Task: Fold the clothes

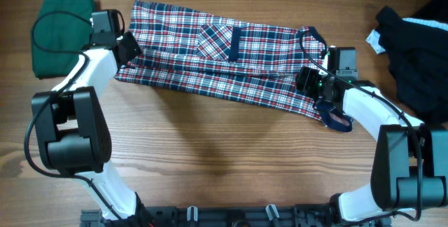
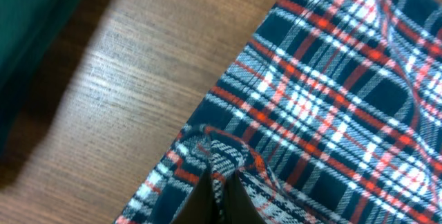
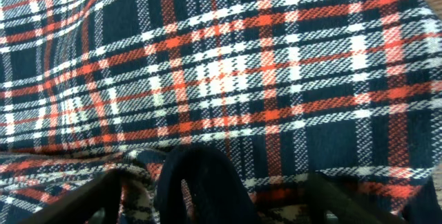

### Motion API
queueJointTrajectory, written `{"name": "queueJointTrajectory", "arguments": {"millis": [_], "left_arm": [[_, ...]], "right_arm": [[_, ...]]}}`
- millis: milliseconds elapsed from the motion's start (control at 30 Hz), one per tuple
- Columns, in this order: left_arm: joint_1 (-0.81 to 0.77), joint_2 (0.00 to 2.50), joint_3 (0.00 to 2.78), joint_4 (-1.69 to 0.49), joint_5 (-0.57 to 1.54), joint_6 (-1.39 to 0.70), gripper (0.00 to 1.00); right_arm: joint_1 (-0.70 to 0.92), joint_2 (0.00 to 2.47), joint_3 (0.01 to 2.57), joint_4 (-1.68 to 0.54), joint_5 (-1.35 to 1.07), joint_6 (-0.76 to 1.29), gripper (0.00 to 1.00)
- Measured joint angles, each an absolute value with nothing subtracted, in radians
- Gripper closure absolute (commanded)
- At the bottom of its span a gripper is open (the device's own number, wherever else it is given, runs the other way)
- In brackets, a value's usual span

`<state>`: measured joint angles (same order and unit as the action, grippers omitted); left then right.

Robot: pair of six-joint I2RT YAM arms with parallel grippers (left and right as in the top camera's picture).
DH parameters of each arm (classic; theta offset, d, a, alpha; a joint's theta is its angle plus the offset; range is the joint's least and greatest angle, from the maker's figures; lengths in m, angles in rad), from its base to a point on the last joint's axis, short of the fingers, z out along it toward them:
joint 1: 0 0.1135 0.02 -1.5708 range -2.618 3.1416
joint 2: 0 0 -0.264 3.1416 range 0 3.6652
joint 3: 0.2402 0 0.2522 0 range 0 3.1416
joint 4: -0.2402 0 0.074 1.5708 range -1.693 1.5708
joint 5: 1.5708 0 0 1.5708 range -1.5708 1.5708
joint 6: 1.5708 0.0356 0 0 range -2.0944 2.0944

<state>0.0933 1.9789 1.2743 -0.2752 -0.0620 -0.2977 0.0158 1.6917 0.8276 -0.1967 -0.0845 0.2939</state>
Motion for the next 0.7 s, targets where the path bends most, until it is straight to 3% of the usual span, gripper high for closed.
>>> {"name": "queueJointTrajectory", "arguments": {"millis": [167,200,300,333,700], "left_arm": [[0.093,1.979,1.274,-0.243,-0.042,-0.303,0.96],[0.093,1.979,1.274,-0.241,-0.039,-0.306,0.82],[0.093,1.979,1.274,-0.224,-0.036,-0.312,0.05],[0.093,1.979,1.274,-0.211,-0.036,-0.314,0.00],[0.093,1.979,1.274,-0.178,-0.036,-0.324,0.00]], "right_arm": [[0.016,1.692,0.828,-0.197,-0.084,0.294,0.05],[0.016,1.692,0.828,-0.197,-0.084,0.294,0.05],[0.016,1.692,0.828,-0.197,-0.084,0.294,0.05],[0.016,1.692,0.828,-0.197,-0.084,0.294,0.05],[0.016,1.692,0.828,-0.196,-0.091,0.294,0.08]]}}
